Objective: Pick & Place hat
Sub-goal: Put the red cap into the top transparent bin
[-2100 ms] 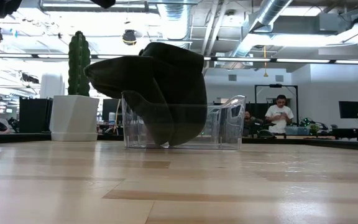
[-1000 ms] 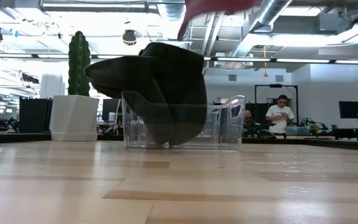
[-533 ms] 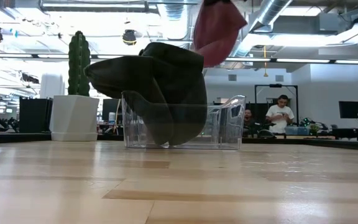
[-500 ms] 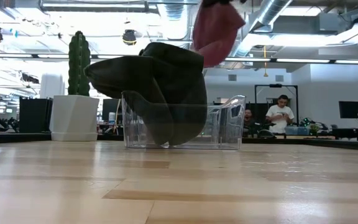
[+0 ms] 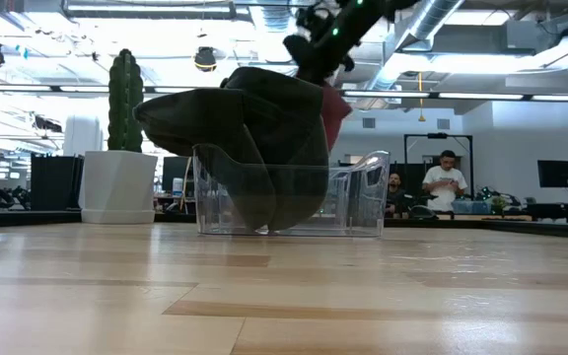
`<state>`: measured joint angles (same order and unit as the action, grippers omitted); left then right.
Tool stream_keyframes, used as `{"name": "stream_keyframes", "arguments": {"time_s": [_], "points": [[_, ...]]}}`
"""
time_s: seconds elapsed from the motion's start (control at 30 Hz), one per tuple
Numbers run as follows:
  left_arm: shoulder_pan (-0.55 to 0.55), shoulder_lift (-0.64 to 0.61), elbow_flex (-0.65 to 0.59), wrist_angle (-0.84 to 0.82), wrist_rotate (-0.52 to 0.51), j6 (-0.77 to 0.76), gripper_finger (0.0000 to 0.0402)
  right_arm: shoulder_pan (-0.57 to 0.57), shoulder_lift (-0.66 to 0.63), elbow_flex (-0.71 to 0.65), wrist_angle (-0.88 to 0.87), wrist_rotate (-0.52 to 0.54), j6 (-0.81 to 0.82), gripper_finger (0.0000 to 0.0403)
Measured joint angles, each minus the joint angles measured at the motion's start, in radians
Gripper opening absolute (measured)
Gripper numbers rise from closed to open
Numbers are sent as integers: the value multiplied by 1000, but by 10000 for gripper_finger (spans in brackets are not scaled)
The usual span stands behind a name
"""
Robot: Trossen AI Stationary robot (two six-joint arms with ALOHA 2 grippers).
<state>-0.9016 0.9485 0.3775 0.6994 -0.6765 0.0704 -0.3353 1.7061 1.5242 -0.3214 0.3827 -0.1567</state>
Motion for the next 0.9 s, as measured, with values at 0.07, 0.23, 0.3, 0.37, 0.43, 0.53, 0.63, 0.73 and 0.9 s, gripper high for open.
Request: {"name": "stream_keyframes", "arguments": {"time_s": [0.07, 0.23, 0.3, 0.37, 0.43, 0.53, 0.63, 0.73, 0.9], "points": [[0, 0, 0, 0, 0, 0, 122, -16, 20, 0, 2, 1, -1, 0], [0, 0, 0, -3, 0, 0, 122, -37, 64, 1, 27, -8, 16, 0], [0, 0, 0, -3, 0, 1, 122, -43, 77, 1, 36, -32, 33, 0], [0, 0, 0, -3, 0, 2, 122, -47, 87, 1, 43, -36, 42, 0], [0, 0, 0, -3, 0, 2, 122, -55, 98, 1, 42, -7, 43, 0], [0, 0, 0, -3, 0, 1, 122, -73, 100, 0, 36, 38, 44, 0], [0, 2, 0, -3, 0, 0, 122, -94, 87, 5, 41, 44, 44, 0], [0, 16, 0, -3, 0, 0, 122, -110, 87, 49, -13, 43, 34, 0], [11, 29, 0, -4, 0, 0, 122, -119, 87, 110, -41, 40, -18, 0]]}}
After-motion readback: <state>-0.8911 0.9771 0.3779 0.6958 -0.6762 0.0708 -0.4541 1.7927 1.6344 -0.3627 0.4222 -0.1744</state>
